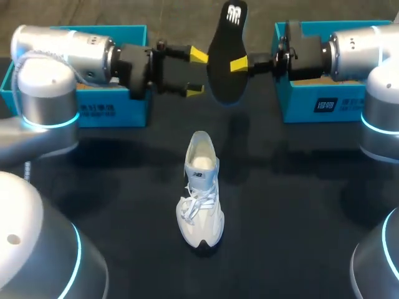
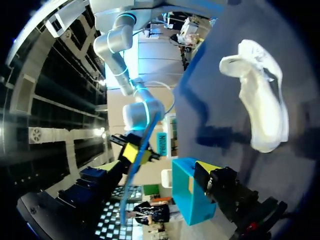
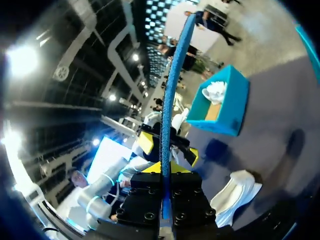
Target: Take the shoe out of the shoebox, open the shoe tongue, remove and reinsert the insole, then place the shoe into the shoebox
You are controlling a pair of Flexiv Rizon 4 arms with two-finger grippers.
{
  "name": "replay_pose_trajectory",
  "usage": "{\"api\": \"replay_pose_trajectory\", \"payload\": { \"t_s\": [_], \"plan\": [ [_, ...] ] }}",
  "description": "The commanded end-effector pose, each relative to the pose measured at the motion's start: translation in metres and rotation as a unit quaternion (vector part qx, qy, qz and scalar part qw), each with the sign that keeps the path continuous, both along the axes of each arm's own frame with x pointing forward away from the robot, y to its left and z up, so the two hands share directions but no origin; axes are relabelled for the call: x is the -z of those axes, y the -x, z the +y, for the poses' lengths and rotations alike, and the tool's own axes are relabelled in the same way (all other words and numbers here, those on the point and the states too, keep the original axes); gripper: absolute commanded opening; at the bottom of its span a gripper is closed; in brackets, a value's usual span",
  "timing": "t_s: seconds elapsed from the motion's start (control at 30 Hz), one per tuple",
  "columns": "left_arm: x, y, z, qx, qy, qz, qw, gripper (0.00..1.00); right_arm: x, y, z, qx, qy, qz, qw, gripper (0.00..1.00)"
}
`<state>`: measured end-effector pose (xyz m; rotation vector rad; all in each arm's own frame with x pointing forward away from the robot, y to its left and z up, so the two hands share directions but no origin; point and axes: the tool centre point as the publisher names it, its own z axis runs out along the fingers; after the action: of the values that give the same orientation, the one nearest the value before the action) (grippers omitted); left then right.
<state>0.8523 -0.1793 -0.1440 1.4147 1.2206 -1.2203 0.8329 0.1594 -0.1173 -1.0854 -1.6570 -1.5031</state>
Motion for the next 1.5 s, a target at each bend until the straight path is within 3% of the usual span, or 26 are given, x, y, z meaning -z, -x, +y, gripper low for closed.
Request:
{"api": "replay_pose_trajectory", "payload": {
  "t_s": [0.03, 0.3, 0.5, 0.73, 1.5],
  "plan": [
    [-0.001, 0.001, 0.028, 0.011, -0.044, 0.007, 0.999, 1.00, -0.004, 0.003, 0.005, 0.001, -0.003, -0.049, 0.999, 0.00],
    [0.023, 0.009, 0.047, 0.043, -0.127, 0.014, 0.991, 1.00, -0.020, 0.006, 0.020, -0.024, -0.002, -0.181, 0.983, 0.00],
    [0.047, 0.015, 0.049, 0.077, -0.193, 0.000, 0.978, 1.00, -0.018, 0.008, 0.029, -0.027, 0.004, -0.222, 0.975, 0.00],
    [0.069, 0.006, 0.054, 0.054, -0.227, 0.007, 0.972, 1.00, -0.011, 0.008, 0.031, -0.021, 0.019, -0.219, 0.975, 0.00],
    [0.070, 0.002, 0.056, 0.060, -0.220, 0.005, 0.974, 1.00, -0.008, 0.008, 0.035, -0.017, 0.036, -0.227, 0.973, 0.00]
  ]
}}
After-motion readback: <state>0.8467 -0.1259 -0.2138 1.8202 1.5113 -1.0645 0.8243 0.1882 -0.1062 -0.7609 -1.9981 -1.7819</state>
